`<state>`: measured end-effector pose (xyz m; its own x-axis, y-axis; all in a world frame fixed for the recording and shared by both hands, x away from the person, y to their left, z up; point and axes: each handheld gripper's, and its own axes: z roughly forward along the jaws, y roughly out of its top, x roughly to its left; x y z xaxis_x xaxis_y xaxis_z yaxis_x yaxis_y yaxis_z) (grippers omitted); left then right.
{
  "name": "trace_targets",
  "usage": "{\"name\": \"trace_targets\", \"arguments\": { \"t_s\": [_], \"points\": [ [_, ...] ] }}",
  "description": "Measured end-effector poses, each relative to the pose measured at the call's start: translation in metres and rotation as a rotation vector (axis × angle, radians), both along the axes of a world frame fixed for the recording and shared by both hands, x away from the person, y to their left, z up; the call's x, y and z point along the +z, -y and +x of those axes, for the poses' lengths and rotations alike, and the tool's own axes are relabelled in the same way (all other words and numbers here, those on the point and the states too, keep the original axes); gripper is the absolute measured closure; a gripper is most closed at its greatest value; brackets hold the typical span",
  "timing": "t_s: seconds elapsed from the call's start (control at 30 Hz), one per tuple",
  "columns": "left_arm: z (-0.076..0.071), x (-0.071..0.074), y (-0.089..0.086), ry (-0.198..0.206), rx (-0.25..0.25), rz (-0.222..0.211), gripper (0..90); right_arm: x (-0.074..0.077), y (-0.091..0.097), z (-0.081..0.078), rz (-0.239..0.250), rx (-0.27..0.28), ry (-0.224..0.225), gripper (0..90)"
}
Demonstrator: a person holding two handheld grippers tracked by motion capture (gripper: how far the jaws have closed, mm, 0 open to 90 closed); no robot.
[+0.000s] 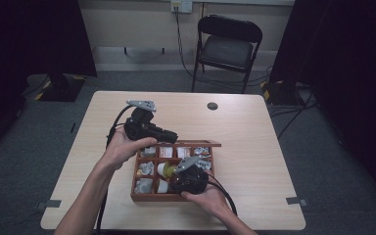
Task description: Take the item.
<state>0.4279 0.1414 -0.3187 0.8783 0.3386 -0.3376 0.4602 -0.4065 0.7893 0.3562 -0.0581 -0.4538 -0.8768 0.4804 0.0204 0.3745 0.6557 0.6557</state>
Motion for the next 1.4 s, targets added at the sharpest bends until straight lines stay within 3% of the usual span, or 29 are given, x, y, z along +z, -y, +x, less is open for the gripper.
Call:
{"name": "trace_targets", "arguments": {
  "t_s": [0.53, 0.67, 1.4],
  "points": [
    [0.000, 0.000, 0.000, -0.003, 0.011, -0.001, 82.0, 0.014, 0.016, -0.005, 0.090, -0.033, 0.030, 55.8],
    [0.000, 0.000, 0.000, -0.002, 0.010, 0.000, 81.9, 0.015, 0.019, -0.005, 0.098, -0.037, 0.017, 55.8],
    [0.000, 0.000, 0.000, -0.006, 0.004, 0.003, 82.0, 0.031, 0.051, -0.014, 0.162, -0.103, 0.044, 55.8]
  ]
}}
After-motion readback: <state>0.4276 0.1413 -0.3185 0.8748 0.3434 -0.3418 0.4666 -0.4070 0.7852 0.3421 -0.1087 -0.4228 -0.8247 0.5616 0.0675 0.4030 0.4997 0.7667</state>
